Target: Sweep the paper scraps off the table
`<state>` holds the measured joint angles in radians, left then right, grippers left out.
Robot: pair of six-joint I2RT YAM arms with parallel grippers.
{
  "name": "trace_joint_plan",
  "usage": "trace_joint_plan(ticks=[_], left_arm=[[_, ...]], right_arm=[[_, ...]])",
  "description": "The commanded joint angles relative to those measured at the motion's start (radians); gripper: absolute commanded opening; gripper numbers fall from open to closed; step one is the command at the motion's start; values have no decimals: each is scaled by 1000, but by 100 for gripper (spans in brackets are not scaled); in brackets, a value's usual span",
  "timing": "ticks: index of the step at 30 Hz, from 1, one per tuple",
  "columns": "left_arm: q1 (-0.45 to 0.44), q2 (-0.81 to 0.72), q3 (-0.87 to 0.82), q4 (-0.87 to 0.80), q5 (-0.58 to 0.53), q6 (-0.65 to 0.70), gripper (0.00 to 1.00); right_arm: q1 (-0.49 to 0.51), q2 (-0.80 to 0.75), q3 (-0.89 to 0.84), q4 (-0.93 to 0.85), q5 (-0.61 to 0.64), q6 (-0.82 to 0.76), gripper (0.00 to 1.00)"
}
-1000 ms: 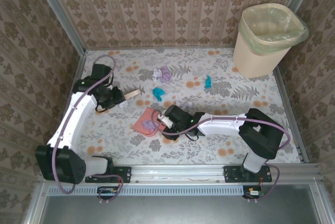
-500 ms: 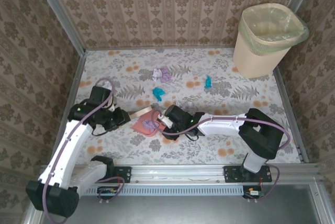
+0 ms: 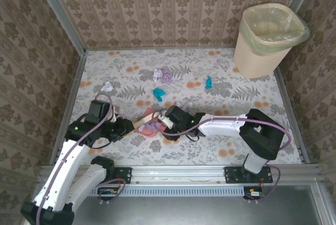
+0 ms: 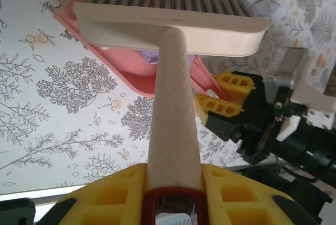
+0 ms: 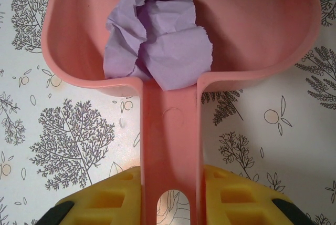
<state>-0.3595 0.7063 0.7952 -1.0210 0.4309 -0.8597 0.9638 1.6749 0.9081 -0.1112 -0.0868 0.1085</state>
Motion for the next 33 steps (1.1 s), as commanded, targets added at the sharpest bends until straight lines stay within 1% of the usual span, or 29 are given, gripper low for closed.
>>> trace_joint_plan(ticks=[1,7,13,18,23,27,33], left_arm=[[-5,-30,50,-84,-19,-29,0],[-4,-28,63,-107,-58,10,0],[17,-26,110,-77,-96,40,0],[31,-5,135,-43,-69,50,0],[39,-6,128,33,-44,22,0],[42,9,157,106,-61,-3,0],[40,72,228,339,-116,-87,0]], right_arm=[[-4,4,9,-7,-18,17,0],[-4,-4,-10,19,3,17,0],[-4,-32,-36,61,-20,25,0],[-3,-84,-98,140,-17,22,0],[-3,-123,-134,189,-11,20,0],[-3,-143,-151,208,-2,16,0],[-4,-190,-189,245,23,16,0]])
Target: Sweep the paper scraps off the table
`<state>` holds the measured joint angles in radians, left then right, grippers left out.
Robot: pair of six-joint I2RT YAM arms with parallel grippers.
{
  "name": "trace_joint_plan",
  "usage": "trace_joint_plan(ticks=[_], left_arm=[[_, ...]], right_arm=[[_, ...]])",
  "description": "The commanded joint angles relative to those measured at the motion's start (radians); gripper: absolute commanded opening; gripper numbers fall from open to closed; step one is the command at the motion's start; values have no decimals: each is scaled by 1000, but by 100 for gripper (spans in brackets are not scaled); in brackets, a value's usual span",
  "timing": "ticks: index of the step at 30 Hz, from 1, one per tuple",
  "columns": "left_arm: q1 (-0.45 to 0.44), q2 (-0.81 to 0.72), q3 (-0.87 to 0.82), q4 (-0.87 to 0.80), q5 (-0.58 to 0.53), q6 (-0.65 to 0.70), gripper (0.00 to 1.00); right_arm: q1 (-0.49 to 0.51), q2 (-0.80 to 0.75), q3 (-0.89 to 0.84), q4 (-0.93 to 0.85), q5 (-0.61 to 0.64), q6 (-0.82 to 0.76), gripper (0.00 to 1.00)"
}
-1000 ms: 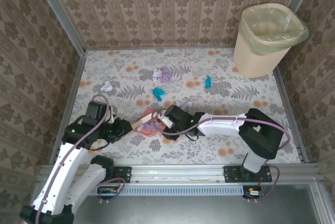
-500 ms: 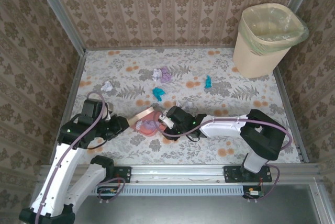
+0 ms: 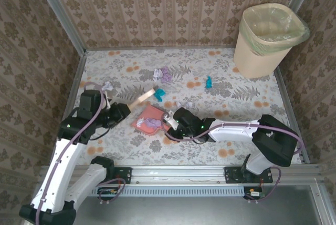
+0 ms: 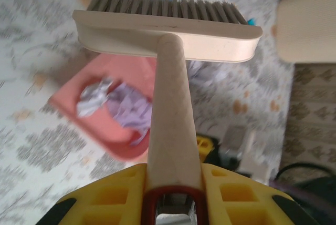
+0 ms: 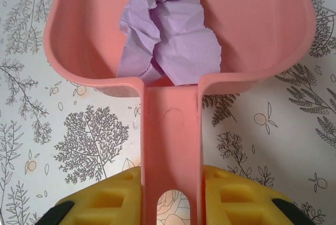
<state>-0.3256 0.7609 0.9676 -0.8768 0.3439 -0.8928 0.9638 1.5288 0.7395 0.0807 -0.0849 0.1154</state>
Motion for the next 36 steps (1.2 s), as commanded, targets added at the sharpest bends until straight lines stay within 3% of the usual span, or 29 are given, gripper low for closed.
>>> trace_joint_plan(ticks=[1,11,17,22,28,36], left_arm=[[5,37,66,237,-42,-69,0],[-3,334,252,538,-193,-31,0],[6,506,374,559,-191,75,0],[56,543,372,493,-220,238,0],[161,575,352,449,-135,344,0],[225,620,343,429,1,447,0]], right_arm=[[-3,-55,-29,63,29,8,0],[-8,-130,-25,1,129,25,0],[-39,-167,108,-185,149,62,0],[-78,-207,216,-307,170,138,0],[-162,-217,395,-505,193,211,0],[-267,-173,633,-771,286,224,0]])
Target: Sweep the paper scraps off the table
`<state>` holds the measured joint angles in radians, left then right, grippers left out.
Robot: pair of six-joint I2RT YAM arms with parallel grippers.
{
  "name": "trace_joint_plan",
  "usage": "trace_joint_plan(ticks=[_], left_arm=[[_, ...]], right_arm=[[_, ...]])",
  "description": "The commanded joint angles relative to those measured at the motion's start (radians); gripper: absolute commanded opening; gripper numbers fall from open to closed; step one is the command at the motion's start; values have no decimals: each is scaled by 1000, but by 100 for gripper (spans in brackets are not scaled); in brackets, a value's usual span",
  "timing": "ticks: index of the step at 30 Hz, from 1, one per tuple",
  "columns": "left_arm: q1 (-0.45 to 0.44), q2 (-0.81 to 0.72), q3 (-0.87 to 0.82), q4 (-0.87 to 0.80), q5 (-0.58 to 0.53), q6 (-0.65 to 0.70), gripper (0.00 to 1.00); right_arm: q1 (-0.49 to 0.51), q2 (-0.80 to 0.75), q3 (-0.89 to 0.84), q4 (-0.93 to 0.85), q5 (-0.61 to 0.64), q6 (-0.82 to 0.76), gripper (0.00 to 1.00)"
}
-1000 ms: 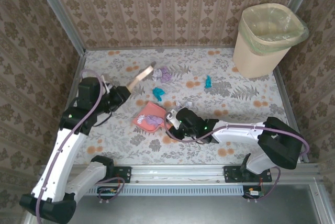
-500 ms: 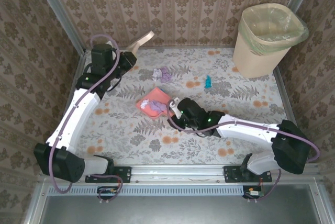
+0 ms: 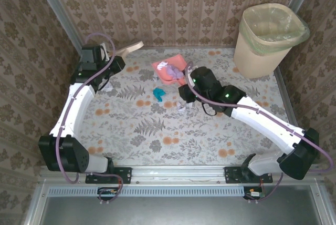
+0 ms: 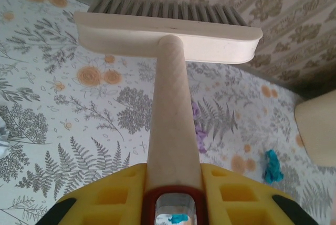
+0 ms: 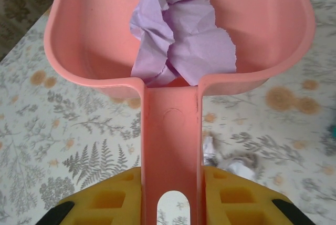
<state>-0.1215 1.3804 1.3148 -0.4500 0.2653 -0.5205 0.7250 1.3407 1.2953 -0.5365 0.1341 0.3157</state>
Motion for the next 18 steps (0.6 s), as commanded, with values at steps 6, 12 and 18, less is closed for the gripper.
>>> trace_joint_plan(ticks=[6,12,18], left_arm=[[28,11,9,-4,120,93,0],[15,10,28,-30,121,98,0],[-29,-28,14,-4,118,108,0]], right_arm=[[-154,100,284,-353,122,34,0],[-339,138,413,-411,90,77,0],[-491,168,516,-404,1,109,0]])
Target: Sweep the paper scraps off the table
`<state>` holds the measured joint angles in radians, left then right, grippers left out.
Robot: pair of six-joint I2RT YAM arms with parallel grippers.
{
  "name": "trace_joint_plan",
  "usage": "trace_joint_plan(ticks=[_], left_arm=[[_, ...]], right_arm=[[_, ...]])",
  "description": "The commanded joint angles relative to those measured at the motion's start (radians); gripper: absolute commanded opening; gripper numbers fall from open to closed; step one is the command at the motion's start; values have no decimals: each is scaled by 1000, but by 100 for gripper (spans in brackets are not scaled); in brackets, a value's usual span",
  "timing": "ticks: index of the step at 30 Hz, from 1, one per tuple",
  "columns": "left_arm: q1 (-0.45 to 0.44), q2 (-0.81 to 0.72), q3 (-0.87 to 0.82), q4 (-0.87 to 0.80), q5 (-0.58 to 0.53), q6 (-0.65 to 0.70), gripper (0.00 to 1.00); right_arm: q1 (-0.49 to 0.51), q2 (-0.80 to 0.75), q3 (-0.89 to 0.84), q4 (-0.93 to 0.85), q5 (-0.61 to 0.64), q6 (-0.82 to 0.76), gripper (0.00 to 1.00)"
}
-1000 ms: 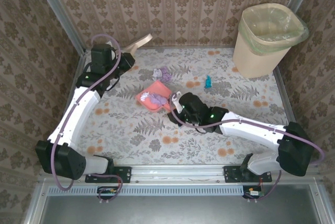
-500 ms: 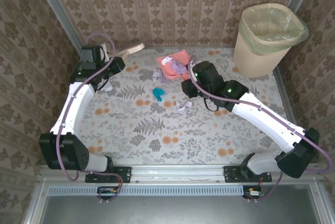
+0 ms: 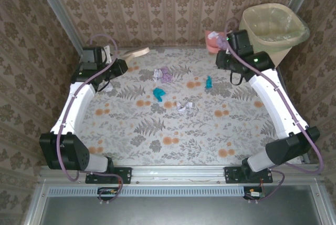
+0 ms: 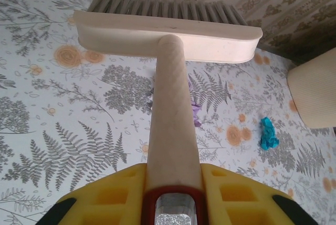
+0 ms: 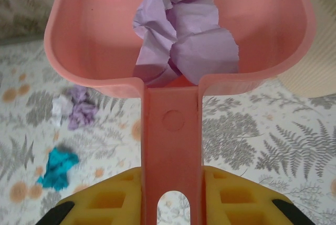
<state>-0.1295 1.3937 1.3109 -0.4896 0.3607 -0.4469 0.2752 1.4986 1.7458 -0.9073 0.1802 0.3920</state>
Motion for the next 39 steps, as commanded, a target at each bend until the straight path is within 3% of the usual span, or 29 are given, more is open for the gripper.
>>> trace_joint_plan(ticks=[1,10,15,18,22,28,34,39], left_arm=[[-30,-57,6,47,9,33,0],[-153,-164,-47,101,-164,3,0],[-130,-124,10,42,-136,64,0],[-81,-66,45,18,-33,65,0],[-31,-81,-29,141,81,14,0],[-31,-133,-62,156,53,49,0],[-41,-156,-88,188,40,48,0],[-55,-157,-87,184,30,35,0]], right_arm=[[-65,18,84,-34,-60,38,0],[-272,109,248,-70,-193,101,0],[-395,136,273,-12,-369,193,0],[-436,141,288,30,-434,247,0],[-501,160,302,104,-534,350,0],[-564,192,329,176,-609,465,0],[-624,245,285,360,-783,731,0],[-641,266,269,453,-807,879,0]])
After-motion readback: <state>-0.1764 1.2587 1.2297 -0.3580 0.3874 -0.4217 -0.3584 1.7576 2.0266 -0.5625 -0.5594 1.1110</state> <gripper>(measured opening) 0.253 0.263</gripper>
